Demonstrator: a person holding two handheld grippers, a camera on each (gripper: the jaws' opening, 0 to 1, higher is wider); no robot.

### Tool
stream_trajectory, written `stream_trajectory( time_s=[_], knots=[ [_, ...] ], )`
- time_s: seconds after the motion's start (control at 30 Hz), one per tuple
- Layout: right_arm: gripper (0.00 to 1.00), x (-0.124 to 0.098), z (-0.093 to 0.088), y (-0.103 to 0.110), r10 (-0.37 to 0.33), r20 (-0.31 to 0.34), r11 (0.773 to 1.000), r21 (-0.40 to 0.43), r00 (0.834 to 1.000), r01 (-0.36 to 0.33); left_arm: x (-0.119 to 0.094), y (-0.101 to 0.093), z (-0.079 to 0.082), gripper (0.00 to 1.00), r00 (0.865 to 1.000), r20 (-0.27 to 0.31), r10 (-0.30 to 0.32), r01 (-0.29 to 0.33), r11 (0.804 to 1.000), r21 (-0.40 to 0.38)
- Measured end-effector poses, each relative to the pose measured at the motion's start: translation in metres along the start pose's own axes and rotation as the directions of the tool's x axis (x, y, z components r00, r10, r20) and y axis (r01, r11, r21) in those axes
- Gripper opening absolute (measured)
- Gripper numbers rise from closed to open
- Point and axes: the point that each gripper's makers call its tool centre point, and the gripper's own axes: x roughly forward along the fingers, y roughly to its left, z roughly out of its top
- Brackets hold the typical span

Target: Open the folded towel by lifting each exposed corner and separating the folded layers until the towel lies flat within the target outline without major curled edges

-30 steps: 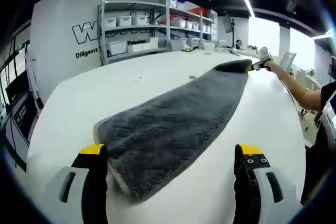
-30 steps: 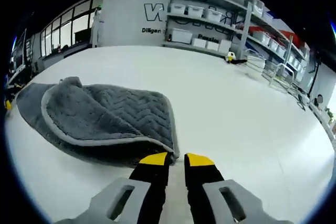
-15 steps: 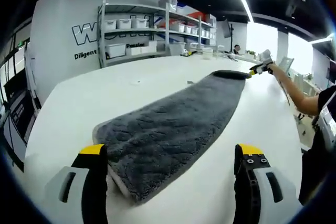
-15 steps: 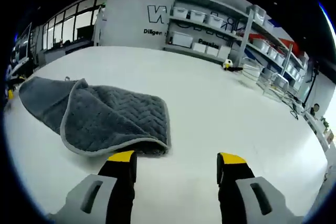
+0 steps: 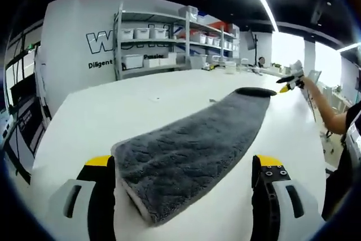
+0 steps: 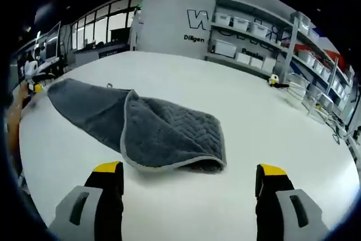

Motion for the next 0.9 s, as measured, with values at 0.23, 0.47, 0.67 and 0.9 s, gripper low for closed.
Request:
stream_trajectory(
  time_s=[0.23,0.47,0.67,0.9],
  knots=[
    [0.99,-0.001,0.02,0.019,0.046,0.05,0.999,-0.027,0.998,-0.044,0.007,0.018,-0.001,0.99,0.999,-0.023,0.049,-0.05,0.999,-0.022],
    [0.95,0.003,0.033,0.026,0.063,0.092,0.998,-0.029,0.994,-0.06,0.014,0.041,0.008,0.94,0.994,-0.037,0.102,-0.102,0.995,-0.012],
    [0.92,0.007,0.035,0.031,0.084,0.107,0.996,-0.025,0.991,-0.082,0.021,0.064,0.016,0.89,0.989,-0.027,0.143,-0.143,0.99,0.008],
    [0.85,0.006,0.037,0.035,0.086,0.14,0.996,-0.013,0.986,-0.086,0.035,0.092,0.012,0.71,0.983,-0.043,0.179,-0.18,0.983,-0.022]
  ],
)
